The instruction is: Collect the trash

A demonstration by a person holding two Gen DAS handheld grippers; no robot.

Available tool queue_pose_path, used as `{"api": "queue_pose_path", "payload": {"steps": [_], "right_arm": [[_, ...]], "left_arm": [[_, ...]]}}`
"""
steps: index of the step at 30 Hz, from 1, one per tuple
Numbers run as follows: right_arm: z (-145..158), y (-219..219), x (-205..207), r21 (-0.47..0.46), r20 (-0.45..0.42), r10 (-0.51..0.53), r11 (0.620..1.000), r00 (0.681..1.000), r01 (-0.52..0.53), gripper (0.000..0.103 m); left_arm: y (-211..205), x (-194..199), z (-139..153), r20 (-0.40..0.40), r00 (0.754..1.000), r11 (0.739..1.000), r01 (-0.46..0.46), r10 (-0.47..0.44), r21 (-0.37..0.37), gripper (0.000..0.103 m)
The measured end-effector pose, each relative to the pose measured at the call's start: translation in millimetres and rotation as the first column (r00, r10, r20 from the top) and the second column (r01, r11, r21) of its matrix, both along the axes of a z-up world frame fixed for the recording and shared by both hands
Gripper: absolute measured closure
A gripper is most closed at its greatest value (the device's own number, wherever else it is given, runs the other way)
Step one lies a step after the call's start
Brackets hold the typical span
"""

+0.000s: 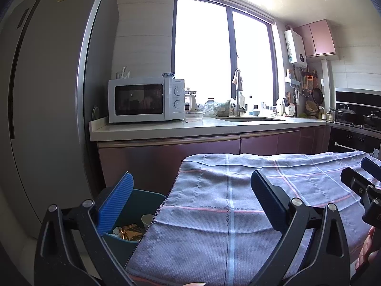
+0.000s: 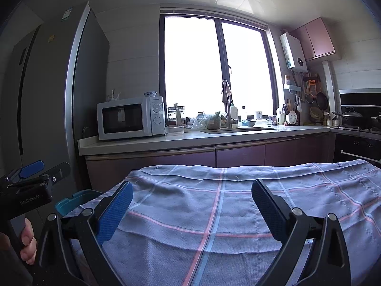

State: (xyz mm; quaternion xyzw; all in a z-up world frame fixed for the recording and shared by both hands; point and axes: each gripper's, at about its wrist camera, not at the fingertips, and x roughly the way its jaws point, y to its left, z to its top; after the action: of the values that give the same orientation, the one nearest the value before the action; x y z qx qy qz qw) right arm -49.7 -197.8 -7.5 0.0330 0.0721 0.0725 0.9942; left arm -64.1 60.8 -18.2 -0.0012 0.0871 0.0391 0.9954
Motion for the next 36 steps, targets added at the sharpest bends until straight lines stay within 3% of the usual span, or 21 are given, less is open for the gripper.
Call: {"api": "queue_pose_path", "payload": {"steps": [36], "right_arm": [[-0.5, 0.1, 3.1, 0.001, -0.012, 0.004, 1.000, 1.000, -0.004, 0.007]], "left_arm": [[1.5, 5.9, -2.5, 0.001, 1.000, 1.000, -0.012, 0.012, 0.000, 0.006]]}}
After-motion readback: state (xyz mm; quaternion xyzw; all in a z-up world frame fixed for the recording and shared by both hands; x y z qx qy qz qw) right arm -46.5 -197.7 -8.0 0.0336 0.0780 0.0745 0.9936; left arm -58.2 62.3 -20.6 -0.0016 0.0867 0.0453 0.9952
